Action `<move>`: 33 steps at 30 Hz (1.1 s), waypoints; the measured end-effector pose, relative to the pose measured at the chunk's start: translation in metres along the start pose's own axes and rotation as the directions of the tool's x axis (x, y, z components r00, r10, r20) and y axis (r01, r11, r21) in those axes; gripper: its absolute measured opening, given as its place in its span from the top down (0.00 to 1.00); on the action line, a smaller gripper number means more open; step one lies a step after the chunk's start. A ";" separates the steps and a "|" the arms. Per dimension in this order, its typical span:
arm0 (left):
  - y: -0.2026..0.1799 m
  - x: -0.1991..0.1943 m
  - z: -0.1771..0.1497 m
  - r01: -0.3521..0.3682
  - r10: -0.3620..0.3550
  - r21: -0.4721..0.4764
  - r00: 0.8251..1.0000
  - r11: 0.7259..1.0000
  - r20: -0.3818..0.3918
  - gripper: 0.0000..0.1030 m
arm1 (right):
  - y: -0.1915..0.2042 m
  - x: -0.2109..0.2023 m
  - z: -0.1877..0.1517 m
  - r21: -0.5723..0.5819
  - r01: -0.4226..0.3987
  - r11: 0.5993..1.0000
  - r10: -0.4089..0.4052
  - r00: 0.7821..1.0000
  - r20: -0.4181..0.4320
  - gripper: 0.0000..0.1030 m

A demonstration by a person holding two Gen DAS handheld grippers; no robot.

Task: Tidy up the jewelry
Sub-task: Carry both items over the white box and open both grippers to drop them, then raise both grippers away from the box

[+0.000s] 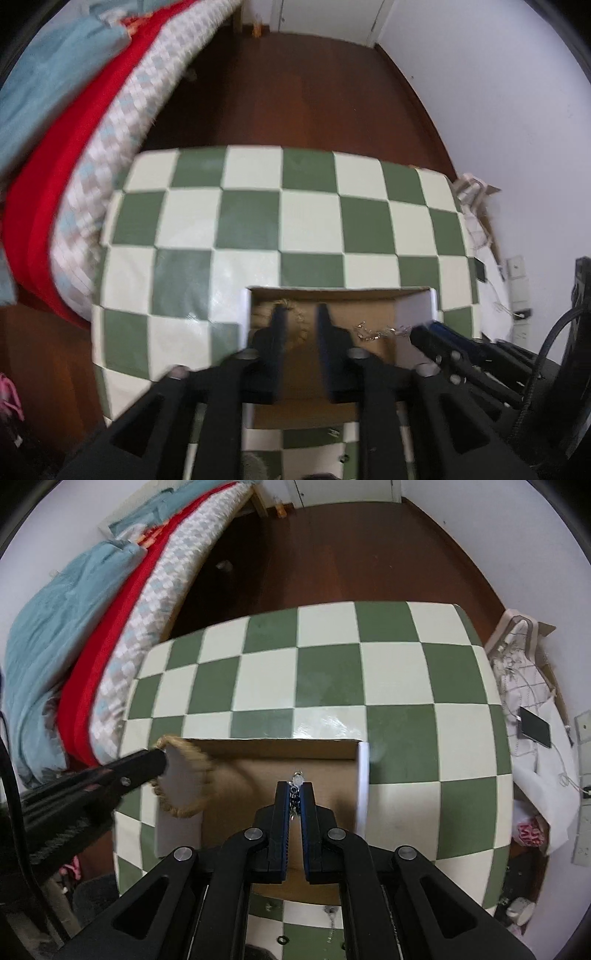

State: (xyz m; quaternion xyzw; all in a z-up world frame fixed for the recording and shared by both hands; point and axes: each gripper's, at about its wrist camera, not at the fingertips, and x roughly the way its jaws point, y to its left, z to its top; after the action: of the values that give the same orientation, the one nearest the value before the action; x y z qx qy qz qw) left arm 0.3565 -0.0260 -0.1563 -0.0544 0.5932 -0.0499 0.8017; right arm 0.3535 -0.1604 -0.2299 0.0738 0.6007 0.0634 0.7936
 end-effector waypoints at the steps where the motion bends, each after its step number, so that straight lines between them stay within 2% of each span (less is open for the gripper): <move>1: 0.002 -0.003 0.000 -0.016 0.016 0.001 1.000 1.000 0.017 0.25 | 0.000 -0.001 -0.001 -0.002 0.022 1.000 -0.022 1.000 0.001 0.64; 2: 0.005 -0.008 -0.001 -0.051 0.052 -0.004 0.998 0.999 0.043 0.10 | 0.001 -0.002 -0.002 -0.010 0.046 0.999 -0.046 0.999 0.006 0.34; 3: 0.008 -0.011 -0.001 -0.070 0.070 -0.007 0.996 0.998 0.063 0.00 | 0.002 -0.004 -0.004 -0.020 0.077 0.997 -0.077 0.997 0.011 0.23; 4: 0.011 -0.014 -0.003 -0.094 0.094 -0.008 0.992 0.996 0.080 0.00 | 0.002 -0.006 -0.007 -0.025 0.098 0.995 -0.097 0.995 0.022 0.16; 7: 0.018 -0.018 -0.012 -0.200 0.200 -0.008 0.973 0.980 0.115 0.00 | 0.006 -0.009 -0.017 -0.044 0.208 0.977 -0.207 0.978 0.035 0.14; 8: 0.020 -0.020 -0.018 -0.225 0.224 -0.009 0.965 0.974 0.135 0.00 | 0.006 -0.009 -0.019 -0.044 0.225 0.973 -0.223 0.974 0.038 0.07; 9: 0.021 -0.020 -0.022 -0.238 0.236 -0.006 0.961 0.971 0.142 0.00 | 0.006 -0.008 -0.023 -0.040 0.247 0.968 -0.246 0.969 0.037 0.05; 14: 0.025 -0.021 -0.046 -0.290 0.287 -0.004 0.943 0.957 0.167 0.00 | 0.009 -0.006 -0.040 -0.032 0.264 0.964 -0.262 0.963 0.056 0.02; 20: 0.029 -0.030 -0.065 -0.283 0.284 -0.030 0.941 0.959 0.185 0.00 | 0.014 -0.019 -0.056 -0.014 0.263 0.965 -0.261 0.961 0.092 0.01; 33: 0.026 -0.089 -0.100 -0.303 0.300 -0.037 0.906 0.952 0.298 0.00 | 0.023 -0.085 -0.091 0.027 0.274 0.961 -0.273 0.934 0.230 0.01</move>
State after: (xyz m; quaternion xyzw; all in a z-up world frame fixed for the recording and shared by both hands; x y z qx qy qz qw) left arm 0.2351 0.0097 -0.1055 0.0352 0.4654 0.0801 0.8807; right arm 0.2429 -0.1497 -0.1697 -0.0058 0.5085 -0.0551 0.8593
